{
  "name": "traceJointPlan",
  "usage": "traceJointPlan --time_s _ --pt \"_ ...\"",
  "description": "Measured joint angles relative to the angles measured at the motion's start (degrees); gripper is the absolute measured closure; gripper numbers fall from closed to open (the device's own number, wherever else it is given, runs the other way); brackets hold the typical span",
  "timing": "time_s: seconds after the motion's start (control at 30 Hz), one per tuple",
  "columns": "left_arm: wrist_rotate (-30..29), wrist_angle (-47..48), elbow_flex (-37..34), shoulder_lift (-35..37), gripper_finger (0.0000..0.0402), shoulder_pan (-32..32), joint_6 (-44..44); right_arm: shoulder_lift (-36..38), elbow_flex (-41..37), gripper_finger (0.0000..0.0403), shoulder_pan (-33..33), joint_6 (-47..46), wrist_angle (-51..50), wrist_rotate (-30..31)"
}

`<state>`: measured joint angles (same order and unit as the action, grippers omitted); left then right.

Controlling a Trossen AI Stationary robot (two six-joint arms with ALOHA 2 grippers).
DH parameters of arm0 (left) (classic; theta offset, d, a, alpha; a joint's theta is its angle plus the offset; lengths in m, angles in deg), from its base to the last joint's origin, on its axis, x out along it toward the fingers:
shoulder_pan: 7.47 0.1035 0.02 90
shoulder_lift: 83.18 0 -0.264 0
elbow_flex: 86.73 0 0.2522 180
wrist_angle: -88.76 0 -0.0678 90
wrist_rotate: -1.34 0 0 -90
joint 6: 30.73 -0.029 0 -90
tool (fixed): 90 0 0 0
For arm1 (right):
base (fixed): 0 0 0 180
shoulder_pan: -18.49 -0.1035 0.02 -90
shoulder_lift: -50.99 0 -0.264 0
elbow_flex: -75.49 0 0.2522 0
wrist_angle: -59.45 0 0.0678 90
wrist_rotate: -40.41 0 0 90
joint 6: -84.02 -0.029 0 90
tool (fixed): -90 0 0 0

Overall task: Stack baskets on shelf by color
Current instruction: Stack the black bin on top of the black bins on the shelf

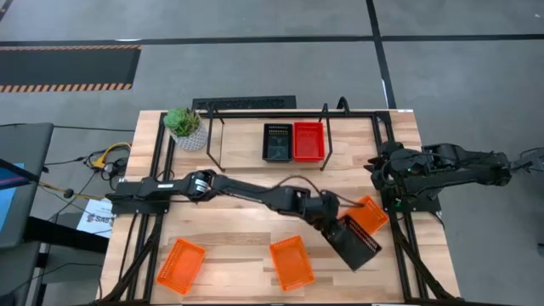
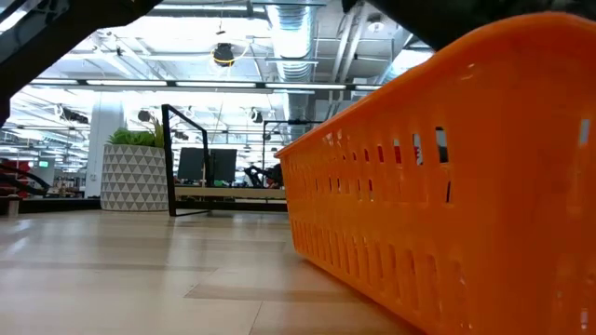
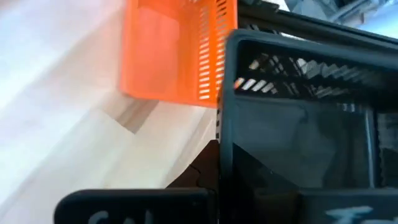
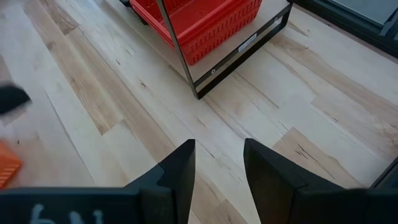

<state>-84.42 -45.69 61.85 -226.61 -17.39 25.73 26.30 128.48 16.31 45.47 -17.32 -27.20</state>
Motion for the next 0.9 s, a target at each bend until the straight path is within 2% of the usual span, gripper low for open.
traceJointPlan --time_s 0.3,0.47,0.7,0.9 --pt "0.8 11.8 0.1 11.1 0.0401 6.8 -17.1 0.0 0.0 0.0243 0.0 0.2 0.0 0.0" --pt "-3.2 18.3 0.0 17.0 0.0401 12.2 -32.6 0.0 0.0 0.0243 0.0 0.5 0.0 0.0" --pt "-11.7 20.9 0.1 21.9 0.0401 20.6 -57.7 0.0 0.0 0.0243 0.0 -0.2 0.0 0.0" --pt "-12.6 23.2 0.0 22.2 0.0401 28.5 -73.2 0.0 0.0 0.0243 0.0 -0.4 0.0 0.1"
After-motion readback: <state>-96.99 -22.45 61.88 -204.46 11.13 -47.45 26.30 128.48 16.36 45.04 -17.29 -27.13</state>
